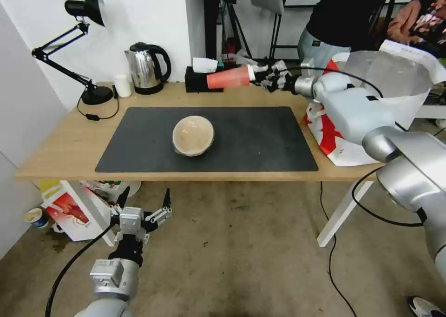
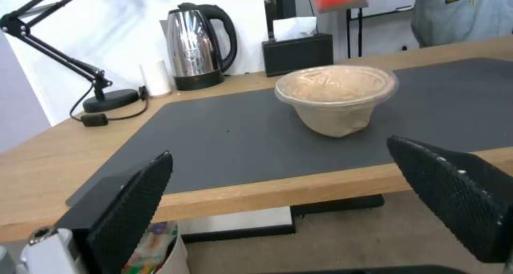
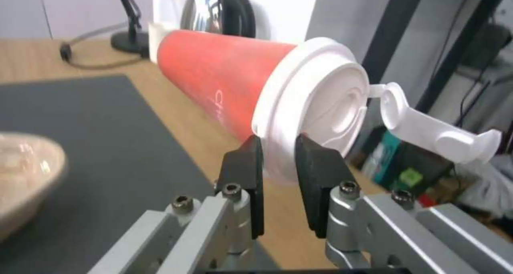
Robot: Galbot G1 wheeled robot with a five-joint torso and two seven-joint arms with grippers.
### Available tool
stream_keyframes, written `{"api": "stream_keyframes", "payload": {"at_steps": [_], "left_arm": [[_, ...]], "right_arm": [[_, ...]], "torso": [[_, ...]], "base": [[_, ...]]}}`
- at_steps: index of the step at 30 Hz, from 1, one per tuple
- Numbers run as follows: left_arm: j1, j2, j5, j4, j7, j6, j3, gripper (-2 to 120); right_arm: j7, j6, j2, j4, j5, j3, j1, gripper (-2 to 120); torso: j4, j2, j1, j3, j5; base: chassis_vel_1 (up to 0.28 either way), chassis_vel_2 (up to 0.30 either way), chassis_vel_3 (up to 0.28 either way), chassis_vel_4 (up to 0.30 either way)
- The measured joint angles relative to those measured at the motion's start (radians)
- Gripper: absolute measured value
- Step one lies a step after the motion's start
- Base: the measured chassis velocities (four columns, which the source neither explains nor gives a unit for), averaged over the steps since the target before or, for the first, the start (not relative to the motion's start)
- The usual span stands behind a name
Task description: Pick up the trash from the table and place it into the takeout bag.
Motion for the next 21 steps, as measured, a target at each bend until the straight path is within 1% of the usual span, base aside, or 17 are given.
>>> {"api": "stream_keyframes", "payload": {"at_steps": [3, 18, 21], "left_arm": [[0.0, 0.0, 0.0, 0.0, 0.0, 0.0, 0.0, 100], [0.0, 0.0, 0.0, 0.0, 0.0, 0.0, 0.0, 100], [0.0, 0.0, 0.0, 0.0, 0.0, 0.0, 0.0, 100]], "right_arm": [[0.01, -0.014, -0.006, 0.039, 0.044, -0.009, 0.025, 14], [0.045, -0.042, 0.0, 0.122, 0.16, -0.031, 0.108, 14], [0.064, -0.051, -0.009, 0.162, 0.2, -0.049, 0.141, 12]], "torso": [[0.0, 0.0, 0.0, 0.0, 0.0], [0.0001, 0.0, 0.0, 0.0, 0.0001], [0.0001, 0.0, 0.0, 0.0, 0.0]], "base": [[0.0, 0.0, 0.0, 0.0], [0.0, 0.0, 0.0, 0.0], [0.0, 0.0, 0.0, 0.0]]}}
